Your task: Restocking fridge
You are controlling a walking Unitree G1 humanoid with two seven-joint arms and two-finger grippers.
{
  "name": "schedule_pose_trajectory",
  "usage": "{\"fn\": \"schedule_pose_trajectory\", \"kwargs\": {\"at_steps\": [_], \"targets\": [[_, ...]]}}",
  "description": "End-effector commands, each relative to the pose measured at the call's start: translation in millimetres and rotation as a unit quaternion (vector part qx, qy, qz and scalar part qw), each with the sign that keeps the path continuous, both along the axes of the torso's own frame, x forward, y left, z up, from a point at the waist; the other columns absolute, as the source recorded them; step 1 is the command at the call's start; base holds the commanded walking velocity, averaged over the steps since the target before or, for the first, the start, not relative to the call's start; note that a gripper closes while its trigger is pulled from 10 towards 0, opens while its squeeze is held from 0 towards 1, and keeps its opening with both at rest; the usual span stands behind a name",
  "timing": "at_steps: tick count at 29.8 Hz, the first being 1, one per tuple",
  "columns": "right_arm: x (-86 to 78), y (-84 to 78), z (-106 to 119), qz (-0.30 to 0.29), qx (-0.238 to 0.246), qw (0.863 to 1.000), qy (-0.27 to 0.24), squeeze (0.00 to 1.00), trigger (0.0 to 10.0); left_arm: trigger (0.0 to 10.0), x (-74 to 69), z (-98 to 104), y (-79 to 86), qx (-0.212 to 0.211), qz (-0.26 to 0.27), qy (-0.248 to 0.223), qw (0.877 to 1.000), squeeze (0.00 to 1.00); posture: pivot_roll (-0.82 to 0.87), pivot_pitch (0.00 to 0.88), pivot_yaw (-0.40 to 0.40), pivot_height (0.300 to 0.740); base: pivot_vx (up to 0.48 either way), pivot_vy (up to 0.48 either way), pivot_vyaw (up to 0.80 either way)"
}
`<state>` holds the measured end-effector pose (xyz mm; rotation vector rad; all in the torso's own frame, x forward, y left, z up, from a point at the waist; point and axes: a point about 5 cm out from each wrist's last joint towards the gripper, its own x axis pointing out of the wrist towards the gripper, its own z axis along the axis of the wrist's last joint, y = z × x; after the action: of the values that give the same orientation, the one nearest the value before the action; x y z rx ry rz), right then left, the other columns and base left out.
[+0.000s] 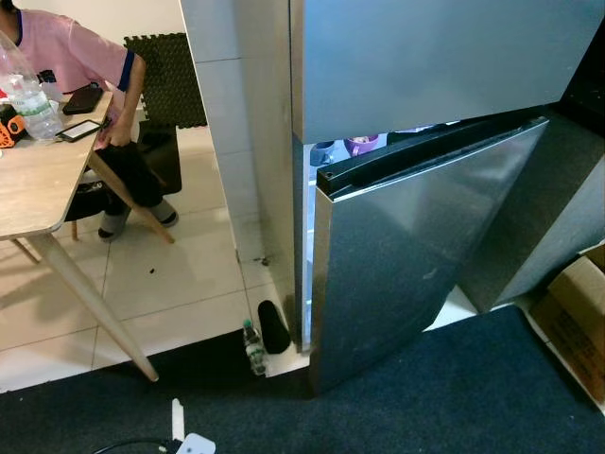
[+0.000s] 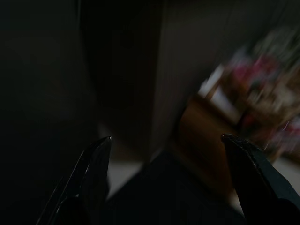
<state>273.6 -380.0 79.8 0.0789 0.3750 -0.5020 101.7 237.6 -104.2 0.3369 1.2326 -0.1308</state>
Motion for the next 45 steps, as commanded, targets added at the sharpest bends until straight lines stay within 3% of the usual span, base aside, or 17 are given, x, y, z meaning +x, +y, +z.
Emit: {"fn": "schedule_pose_trajectory", "kwargs": {"at_steps": [1, 4, 6, 10, 16, 18, 22, 29, 33, 45], "targets": [[-10.4, 13.6, -27.4, 0.008, 0.023, 0.999, 0.048, 0.00, 10.0, 10.0, -5.3, -2.8, -5.6, -0.006, -0.004, 0.011, 1.000, 0.00, -0.07, 0.000, -0.018, 0.740, 0.000, 0.000, 0.00], [-35.8, 48.8, -79.1, 0.036, 0.067, 0.989, 0.130, 0.00, 10.0, 10.0, -5.9, -3.1, -6.5, -0.007, -0.005, 0.012, 1.000, 0.00, -0.07, 0.000, -0.015, 0.740, 0.000, 0.000, 0.00], [-52.3, 65.5, -101.8, 0.045, 0.087, 0.980, 0.170, 0.00, 10.0, 10.0, -6.1, -3.1, -6.4, -0.007, -0.006, 0.013, 1.000, 0.00, -0.07, 0.000, -0.016, 0.740, 0.000, 0.000, 0.00], [-68.6, 81.9, -120.8, 0.067, 0.098, 0.970, 0.211, 0.00, 10.0, 10.0, -6.4, -3.2, -6.6, -0.007, -0.007, 0.013, 1.000, 0.00, -0.07, 0.000, -0.013, 0.740, 0.000, 0.000, 0.00], [-103.9, 115.2, -152.9, 0.123, 0.110, 0.941, 0.294, 0.00, 10.0, 10.0, -5.2, -3.1, -7.4, -0.007, -0.008, 0.012, 1.000, 0.00, -0.07, 0.000, -0.014, 0.740, 0.000, 0.000, 0.00], [-105.3, 116.2, -153.9, 0.122, 0.113, 0.941, 0.295, 0.00, 10.0, 10.0, -5.1, -3.1, -7.4, -0.007, -0.008, 0.012, 1.000, 0.00, -0.07, 0.000, -0.014, 0.740, 0.000, 0.000, 0.00], [-120.6, 125.3, -163.4, 0.145, 0.107, 0.927, 0.330, 0.00, 10.0, 10.0, -4.7, -3.1, -7.6, -0.006, -0.008, 0.011, 1.000, 0.00, -0.07, 0.000, -0.013, 0.740, 0.000, 0.000, 0.00], [-130.0, 125.6, -167.2, 0.148, 0.102, 0.920, 0.349, 0.00, 10.0, 10.0, -2.6, -2.2, -5.5, 0.002, 0.007, 0.001, 1.000, 0.00, -0.07, 0.000, -0.016, 0.740, 0.000, 0.000, 0.00], [-131.7, 125.3, -167.7, 0.151, 0.101, 0.917, 0.356, 0.00, 10.0, 10.0, 4.5, 0.4, -1.8, 0.005, 0.029, -0.013, 0.999, 0.00, -0.07, 0.000, -0.013, 0.740, 0.000, 0.000, -0.78], [-136.3, 127.5, -170.0, 0.149, 0.111, 0.915, 0.359, 0.00, 10.0, 10.0, 7.3, 1.9, 1.3, 0.010, 0.072, -0.031, 0.997, 0.00, -0.07, 0.000, -0.008, 0.740, 0.000, 0.000, -0.78]]}}
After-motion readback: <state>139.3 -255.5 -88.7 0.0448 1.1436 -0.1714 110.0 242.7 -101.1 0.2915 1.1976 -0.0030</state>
